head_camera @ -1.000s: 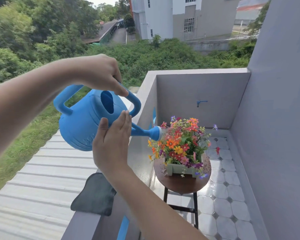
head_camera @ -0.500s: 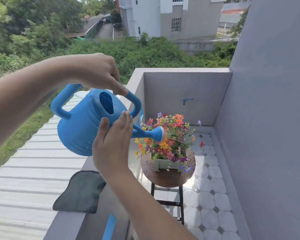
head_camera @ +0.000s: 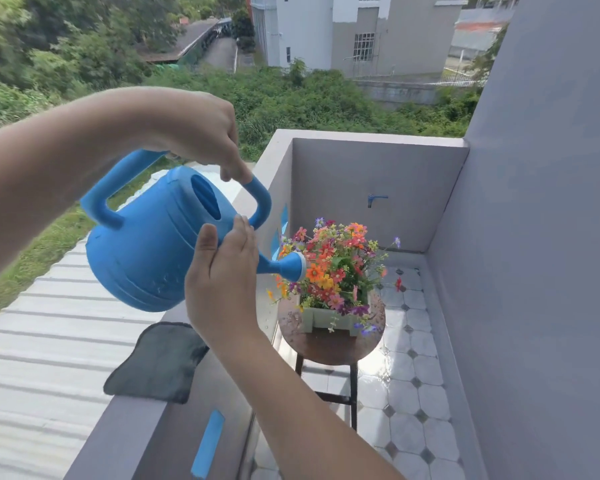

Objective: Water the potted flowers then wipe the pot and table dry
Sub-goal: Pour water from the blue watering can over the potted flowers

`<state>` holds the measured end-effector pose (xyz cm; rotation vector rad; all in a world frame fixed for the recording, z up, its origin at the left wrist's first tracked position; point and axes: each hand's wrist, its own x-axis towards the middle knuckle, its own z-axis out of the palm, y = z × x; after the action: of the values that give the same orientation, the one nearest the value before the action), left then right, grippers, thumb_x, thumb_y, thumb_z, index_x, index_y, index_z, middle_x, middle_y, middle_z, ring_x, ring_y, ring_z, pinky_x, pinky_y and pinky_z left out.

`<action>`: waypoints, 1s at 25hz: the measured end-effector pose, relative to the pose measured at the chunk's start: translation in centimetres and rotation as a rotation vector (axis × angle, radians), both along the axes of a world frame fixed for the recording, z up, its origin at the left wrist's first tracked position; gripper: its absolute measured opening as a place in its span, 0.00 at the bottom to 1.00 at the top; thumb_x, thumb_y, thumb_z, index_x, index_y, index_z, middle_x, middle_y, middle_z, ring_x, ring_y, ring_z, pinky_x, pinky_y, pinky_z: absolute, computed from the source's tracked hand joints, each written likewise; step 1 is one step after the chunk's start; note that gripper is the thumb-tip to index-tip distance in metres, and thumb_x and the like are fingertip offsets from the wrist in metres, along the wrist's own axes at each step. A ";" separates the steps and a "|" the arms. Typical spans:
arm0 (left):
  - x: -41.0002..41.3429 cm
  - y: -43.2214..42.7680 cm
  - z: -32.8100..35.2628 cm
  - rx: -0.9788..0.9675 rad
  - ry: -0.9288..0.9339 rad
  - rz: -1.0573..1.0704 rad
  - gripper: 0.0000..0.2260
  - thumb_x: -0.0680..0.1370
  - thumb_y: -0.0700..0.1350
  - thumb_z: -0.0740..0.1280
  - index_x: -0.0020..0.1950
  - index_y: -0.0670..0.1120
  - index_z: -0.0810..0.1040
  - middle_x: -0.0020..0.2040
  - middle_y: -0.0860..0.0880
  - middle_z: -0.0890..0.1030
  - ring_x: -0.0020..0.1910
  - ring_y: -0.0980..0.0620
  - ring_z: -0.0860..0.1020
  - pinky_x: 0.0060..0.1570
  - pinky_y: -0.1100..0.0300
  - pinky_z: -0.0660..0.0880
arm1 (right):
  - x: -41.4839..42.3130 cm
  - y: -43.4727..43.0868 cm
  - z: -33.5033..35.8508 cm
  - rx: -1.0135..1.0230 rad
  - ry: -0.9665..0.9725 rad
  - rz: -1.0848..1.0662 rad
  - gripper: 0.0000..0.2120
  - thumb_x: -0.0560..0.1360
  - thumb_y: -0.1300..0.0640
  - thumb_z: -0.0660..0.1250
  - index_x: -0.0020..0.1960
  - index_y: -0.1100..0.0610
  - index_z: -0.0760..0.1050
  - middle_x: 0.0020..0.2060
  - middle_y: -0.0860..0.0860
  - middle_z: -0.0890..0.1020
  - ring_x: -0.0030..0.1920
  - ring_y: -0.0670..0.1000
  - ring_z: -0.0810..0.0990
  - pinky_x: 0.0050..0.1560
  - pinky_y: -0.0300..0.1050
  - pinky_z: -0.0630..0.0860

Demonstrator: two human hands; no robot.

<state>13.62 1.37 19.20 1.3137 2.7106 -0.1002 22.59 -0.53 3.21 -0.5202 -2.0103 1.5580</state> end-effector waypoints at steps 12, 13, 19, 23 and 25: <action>1.4 -0.1 0.8 0.055 0.045 0.023 0.17 0.71 0.57 0.71 0.30 0.47 0.82 0.22 0.48 0.68 0.23 0.48 0.66 0.25 0.61 0.63 | 0.0 0.6 0.5 0.033 0.062 -0.034 0.27 0.81 0.49 0.48 0.74 0.64 0.51 0.75 0.57 0.57 0.75 0.52 0.50 0.74 0.43 0.47; 1.3 0.0 0.9 0.046 0.047 0.033 0.17 0.71 0.57 0.71 0.30 0.47 0.82 0.23 0.48 0.68 0.24 0.48 0.66 0.26 0.60 0.63 | -0.1 0.4 0.6 0.021 0.062 -0.027 0.27 0.81 0.49 0.48 0.74 0.64 0.51 0.74 0.57 0.57 0.75 0.52 0.51 0.74 0.43 0.47; 1.1 0.0 1.1 0.006 -0.028 0.036 0.16 0.70 0.59 0.72 0.30 0.48 0.83 0.22 0.48 0.66 0.24 0.49 0.64 0.26 0.60 0.62 | 0.5 -0.4 0.9 -0.001 0.040 -0.050 0.28 0.81 0.48 0.48 0.75 0.63 0.50 0.75 0.56 0.54 0.75 0.50 0.47 0.73 0.40 0.43; 0.8 0.7 0.9 0.046 -0.037 0.006 0.16 0.71 0.58 0.71 0.31 0.47 0.83 0.20 0.49 0.66 0.22 0.50 0.63 0.25 0.61 0.61 | 0.1 0.9 0.8 0.051 0.021 -0.082 0.28 0.81 0.48 0.48 0.75 0.63 0.49 0.75 0.56 0.53 0.75 0.50 0.46 0.71 0.38 0.41; 0.6 1.0 0.9 0.066 -0.011 0.008 0.16 0.71 0.57 0.71 0.32 0.47 0.83 0.19 0.51 0.66 0.21 0.50 0.64 0.25 0.61 0.62 | -0.5 1.7 0.8 0.067 0.027 -0.073 0.28 0.81 0.49 0.48 0.74 0.64 0.49 0.75 0.57 0.54 0.75 0.51 0.47 0.72 0.40 0.43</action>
<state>14.25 2.40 20.13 1.3157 2.7317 -0.0029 22.11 1.15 3.98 -0.5368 -1.9930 1.4423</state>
